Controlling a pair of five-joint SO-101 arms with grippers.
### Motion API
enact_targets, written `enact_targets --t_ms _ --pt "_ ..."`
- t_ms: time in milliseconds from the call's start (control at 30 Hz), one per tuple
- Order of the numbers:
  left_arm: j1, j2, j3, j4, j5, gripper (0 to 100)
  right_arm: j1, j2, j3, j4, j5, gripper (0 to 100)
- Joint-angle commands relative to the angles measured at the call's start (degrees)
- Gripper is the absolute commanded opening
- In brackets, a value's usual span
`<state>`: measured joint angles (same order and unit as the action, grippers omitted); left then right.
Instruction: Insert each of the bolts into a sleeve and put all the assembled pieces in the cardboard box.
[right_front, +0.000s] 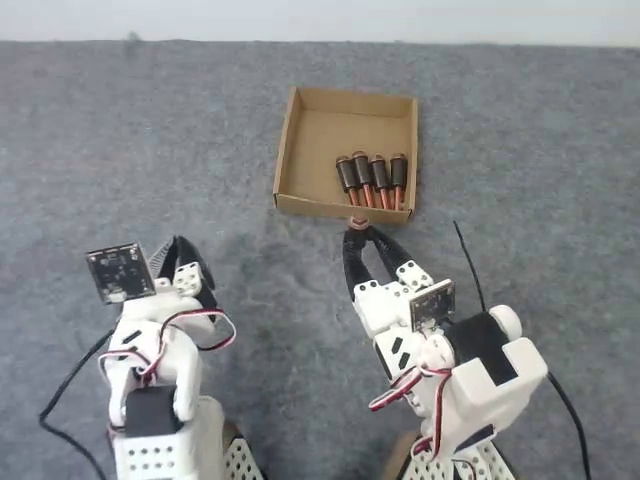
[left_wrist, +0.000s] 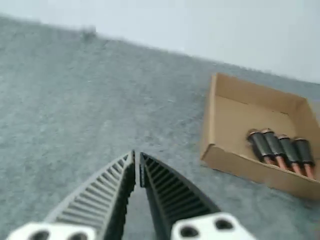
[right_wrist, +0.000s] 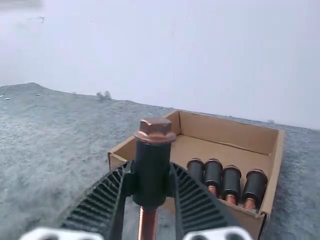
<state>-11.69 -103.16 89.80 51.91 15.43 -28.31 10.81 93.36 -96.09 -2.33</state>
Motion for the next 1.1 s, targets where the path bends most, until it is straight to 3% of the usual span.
enact_targets --t_ms 0,133,267,433,600,867,1067 --pt "-3.6 -1.14 2.77 -4.84 0.18 1 2.07 -5.41 1.93 -0.4 0.09 0.6" --pt "-8.0 -1.14 6.81 -7.03 -2.99 1 5.41 -9.27 1.93 -0.04 4.66 0.6" --pt "-11.6 -1.14 6.73 -3.16 -5.54 1 6.29 -11.91 1.49 3.21 5.63 0.6" --pt "-10.99 -1.14 6.73 3.16 -10.73 1 6.64 -17.71 -1.23 11.38 5.71 0.6" --pt "-5.8 -1.14 6.73 11.16 -17.41 1 9.98 -26.95 -7.38 30.37 5.45 0.6" --pt "-4.92 -1.05 6.73 11.6 -18.2 1 13.67 -39.78 -20.31 64.92 5.63 0.6" --pt "-4.92 -1.05 6.73 11.69 -18.29 1 14.81 -37.49 -36.13 86.9 5.36 0.6"
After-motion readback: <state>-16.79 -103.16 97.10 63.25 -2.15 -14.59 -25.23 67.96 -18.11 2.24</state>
